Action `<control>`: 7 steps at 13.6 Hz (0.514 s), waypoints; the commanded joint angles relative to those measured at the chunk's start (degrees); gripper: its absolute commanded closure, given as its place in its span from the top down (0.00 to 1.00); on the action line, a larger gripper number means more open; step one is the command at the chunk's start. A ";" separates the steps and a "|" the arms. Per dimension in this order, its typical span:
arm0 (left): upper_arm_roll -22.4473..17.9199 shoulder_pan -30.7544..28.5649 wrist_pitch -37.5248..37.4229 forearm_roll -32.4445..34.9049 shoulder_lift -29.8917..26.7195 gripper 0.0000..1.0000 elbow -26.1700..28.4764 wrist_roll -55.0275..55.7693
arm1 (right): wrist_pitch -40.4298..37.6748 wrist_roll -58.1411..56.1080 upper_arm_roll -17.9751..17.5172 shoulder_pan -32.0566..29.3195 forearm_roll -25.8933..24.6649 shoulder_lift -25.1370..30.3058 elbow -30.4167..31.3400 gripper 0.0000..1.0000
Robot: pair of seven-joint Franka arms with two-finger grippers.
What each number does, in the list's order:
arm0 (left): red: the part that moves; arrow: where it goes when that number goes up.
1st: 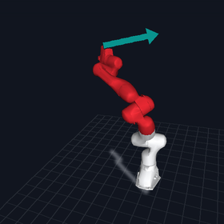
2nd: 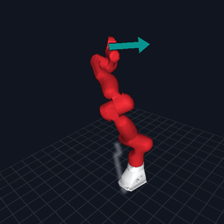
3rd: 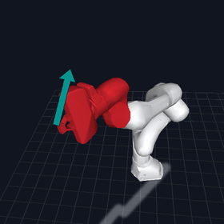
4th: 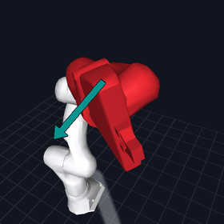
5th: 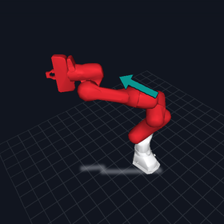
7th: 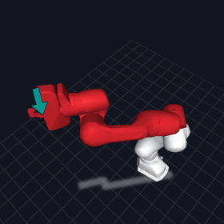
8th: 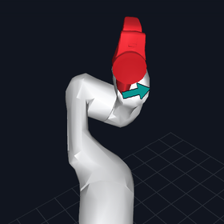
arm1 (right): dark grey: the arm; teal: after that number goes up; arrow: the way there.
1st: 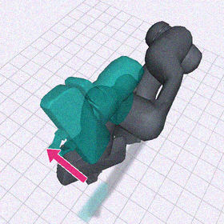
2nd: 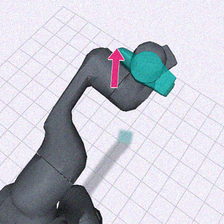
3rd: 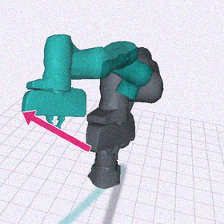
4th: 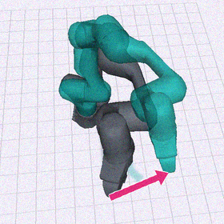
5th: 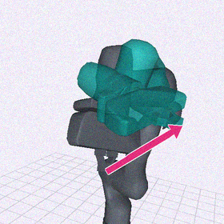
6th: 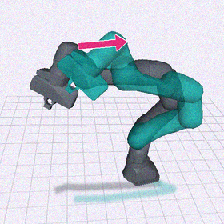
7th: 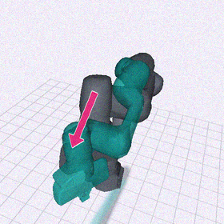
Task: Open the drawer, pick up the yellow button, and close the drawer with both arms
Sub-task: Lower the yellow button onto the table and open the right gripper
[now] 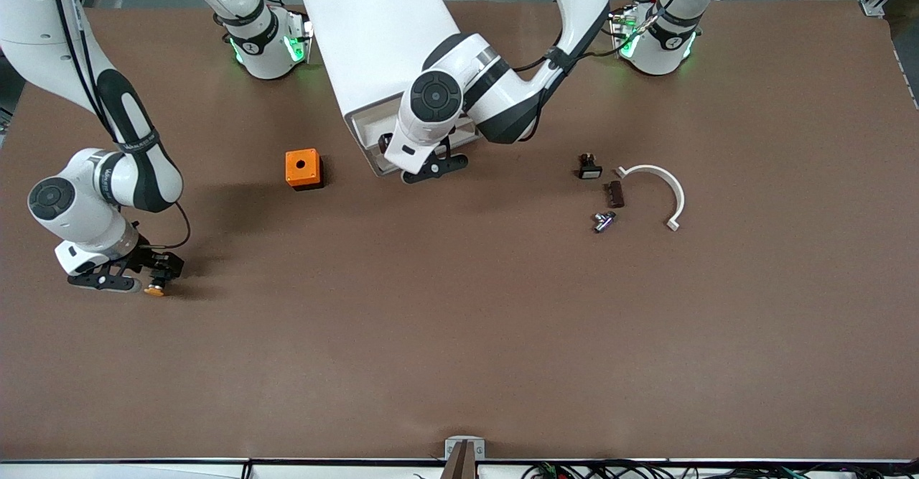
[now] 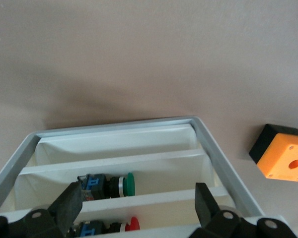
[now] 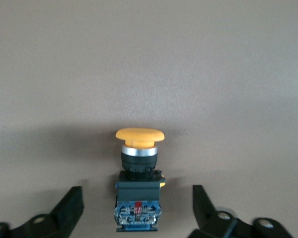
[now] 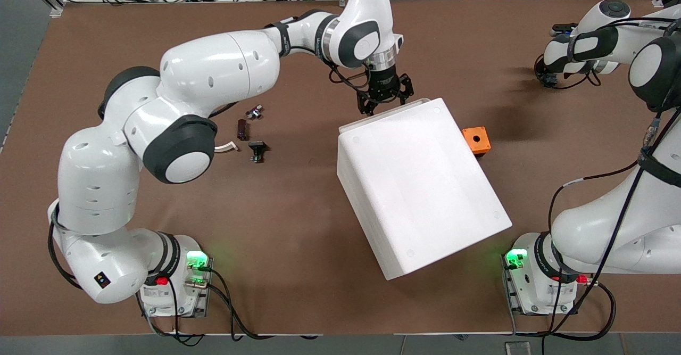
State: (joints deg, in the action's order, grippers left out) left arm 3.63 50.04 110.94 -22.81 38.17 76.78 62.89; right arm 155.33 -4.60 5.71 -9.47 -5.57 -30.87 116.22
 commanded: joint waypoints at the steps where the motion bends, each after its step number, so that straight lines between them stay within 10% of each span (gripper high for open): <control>1: 0.15 1.10 0.16 -2.50 -0.37 1.00 1.70 0.57 | -3.79 -2.16 -0.53 -0.90 -0.67 1.15 -0.82 1.00; 7: 0.15 2.87 0.16 -4.09 -0.37 1.00 2.76 0.48 | -23.56 -6.38 -0.53 -2.21 -0.58 9.14 -3.80 1.00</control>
State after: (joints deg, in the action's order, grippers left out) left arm 3.65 52.14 111.01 -25.58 38.20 78.72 62.97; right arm 136.89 -8.88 6.09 -9.89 -5.57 -26.00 111.98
